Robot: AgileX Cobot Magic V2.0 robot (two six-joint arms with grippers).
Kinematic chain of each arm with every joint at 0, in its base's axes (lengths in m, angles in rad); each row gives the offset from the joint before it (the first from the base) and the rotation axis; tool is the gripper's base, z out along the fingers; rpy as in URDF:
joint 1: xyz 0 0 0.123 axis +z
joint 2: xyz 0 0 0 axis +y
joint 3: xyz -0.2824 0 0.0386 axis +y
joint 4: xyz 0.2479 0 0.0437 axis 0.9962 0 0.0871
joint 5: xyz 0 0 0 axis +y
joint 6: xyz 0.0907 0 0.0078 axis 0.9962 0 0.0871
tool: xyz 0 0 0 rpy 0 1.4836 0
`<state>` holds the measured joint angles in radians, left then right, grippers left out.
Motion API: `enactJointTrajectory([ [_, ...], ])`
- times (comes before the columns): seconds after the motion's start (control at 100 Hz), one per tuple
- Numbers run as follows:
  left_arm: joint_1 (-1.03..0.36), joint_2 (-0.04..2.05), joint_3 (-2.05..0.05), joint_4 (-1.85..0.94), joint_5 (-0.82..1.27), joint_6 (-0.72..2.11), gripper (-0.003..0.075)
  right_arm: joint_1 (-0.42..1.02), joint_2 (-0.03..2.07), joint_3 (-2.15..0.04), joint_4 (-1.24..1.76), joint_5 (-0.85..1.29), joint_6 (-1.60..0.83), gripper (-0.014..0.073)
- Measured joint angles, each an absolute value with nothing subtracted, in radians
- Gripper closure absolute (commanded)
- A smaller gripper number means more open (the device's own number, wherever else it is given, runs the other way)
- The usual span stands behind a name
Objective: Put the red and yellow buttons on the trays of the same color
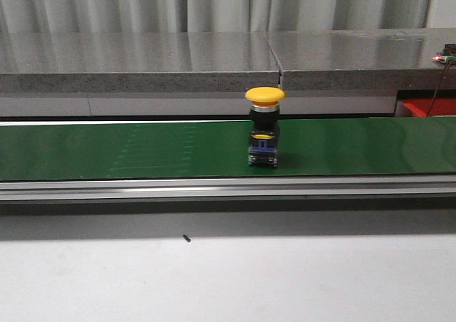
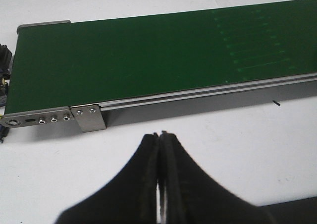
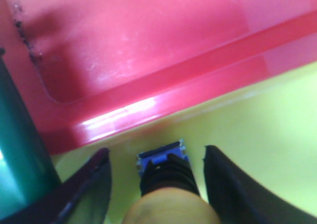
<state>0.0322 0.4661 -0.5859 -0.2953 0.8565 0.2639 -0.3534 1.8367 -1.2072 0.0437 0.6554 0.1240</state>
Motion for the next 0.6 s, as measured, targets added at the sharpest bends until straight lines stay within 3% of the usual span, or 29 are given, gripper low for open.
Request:
enactJointTrajectory([
  [0.6,0.032,0.466,-0.586,-0.295,0.857,0.264,0.0741,-0.309,1.603,-1.193,0.01,0.744,0.088,0.0138],
])
